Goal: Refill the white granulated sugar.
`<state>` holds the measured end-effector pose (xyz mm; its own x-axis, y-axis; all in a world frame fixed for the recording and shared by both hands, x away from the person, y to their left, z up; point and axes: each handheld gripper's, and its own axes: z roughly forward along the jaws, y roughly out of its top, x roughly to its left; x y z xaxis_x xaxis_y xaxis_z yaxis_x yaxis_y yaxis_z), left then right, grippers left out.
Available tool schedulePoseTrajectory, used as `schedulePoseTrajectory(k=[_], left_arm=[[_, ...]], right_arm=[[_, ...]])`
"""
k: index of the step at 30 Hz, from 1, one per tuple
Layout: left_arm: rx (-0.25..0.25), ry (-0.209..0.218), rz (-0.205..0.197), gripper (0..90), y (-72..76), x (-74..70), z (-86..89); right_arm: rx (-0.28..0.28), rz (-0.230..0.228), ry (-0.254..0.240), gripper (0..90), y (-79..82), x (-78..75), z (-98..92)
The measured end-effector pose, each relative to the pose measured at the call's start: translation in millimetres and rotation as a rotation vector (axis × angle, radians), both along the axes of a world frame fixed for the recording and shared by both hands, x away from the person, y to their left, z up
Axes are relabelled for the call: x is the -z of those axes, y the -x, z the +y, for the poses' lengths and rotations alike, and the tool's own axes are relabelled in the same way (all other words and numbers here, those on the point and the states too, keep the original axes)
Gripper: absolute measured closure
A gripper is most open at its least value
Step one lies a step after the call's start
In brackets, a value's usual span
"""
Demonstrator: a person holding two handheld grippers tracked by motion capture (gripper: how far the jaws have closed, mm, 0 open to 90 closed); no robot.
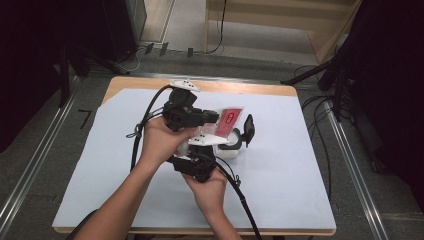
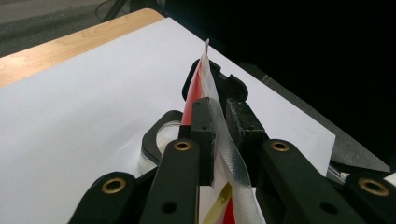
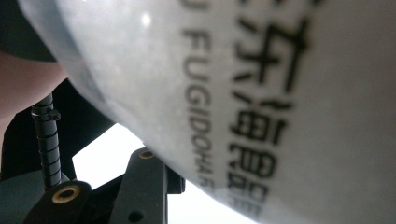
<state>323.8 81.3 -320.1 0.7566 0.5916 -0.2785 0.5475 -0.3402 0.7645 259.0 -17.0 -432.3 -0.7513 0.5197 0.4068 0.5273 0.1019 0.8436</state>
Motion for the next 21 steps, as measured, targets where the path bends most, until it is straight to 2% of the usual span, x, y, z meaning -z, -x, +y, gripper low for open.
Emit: schedulePoseTrajectory(k=[12,21], left_arm=[[0.007,-0.002,0.013,82.7,-2.2,3.9,0.9],[-0.002,0.005,-0.007,83.5,-0.5,2.4,0.8]], right_arm=[[0.006,0.001,0.005,63.5,0.9,4.9,-0.1],[0.001,-0.005,-0.005,63.5,0.5,5.1,-0.3]])
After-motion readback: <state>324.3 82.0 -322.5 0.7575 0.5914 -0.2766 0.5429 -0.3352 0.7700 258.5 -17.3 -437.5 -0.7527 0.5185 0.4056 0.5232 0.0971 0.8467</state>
